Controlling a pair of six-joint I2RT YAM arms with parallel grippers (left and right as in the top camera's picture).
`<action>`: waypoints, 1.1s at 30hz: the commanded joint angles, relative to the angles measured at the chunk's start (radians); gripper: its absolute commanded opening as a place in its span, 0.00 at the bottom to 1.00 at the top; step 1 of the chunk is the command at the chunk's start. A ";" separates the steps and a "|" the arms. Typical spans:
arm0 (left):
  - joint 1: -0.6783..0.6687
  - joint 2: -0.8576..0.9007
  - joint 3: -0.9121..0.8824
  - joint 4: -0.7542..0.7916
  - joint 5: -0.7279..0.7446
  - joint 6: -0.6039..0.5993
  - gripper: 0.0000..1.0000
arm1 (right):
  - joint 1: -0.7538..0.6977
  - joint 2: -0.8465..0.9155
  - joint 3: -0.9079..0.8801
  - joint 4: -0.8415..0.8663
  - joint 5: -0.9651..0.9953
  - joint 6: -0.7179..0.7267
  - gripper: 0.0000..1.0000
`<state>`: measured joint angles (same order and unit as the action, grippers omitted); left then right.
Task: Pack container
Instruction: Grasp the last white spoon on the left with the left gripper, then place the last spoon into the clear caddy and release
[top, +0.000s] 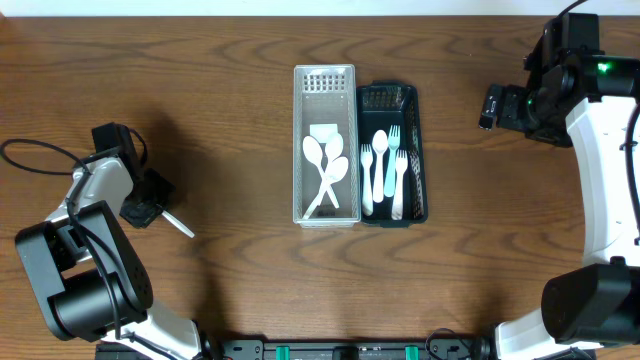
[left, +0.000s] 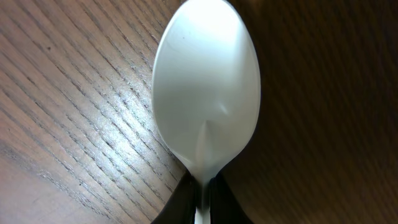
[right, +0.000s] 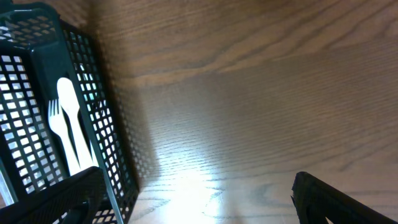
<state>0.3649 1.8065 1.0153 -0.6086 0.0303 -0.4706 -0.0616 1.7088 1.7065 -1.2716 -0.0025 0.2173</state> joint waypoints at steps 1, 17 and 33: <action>-0.002 0.073 -0.042 -0.019 0.003 0.006 0.06 | -0.005 0.004 -0.001 0.000 0.028 0.002 0.99; -0.267 -0.232 0.270 -0.314 -0.035 0.074 0.06 | -0.005 0.004 -0.001 0.005 0.028 0.003 0.99; -0.847 -0.110 0.462 -0.125 -0.069 0.163 0.06 | -0.005 0.004 -0.001 0.008 0.028 0.002 0.99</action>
<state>-0.4637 1.6123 1.4723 -0.7399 -0.0193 -0.3389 -0.0616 1.7088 1.7065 -1.2636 0.0185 0.2173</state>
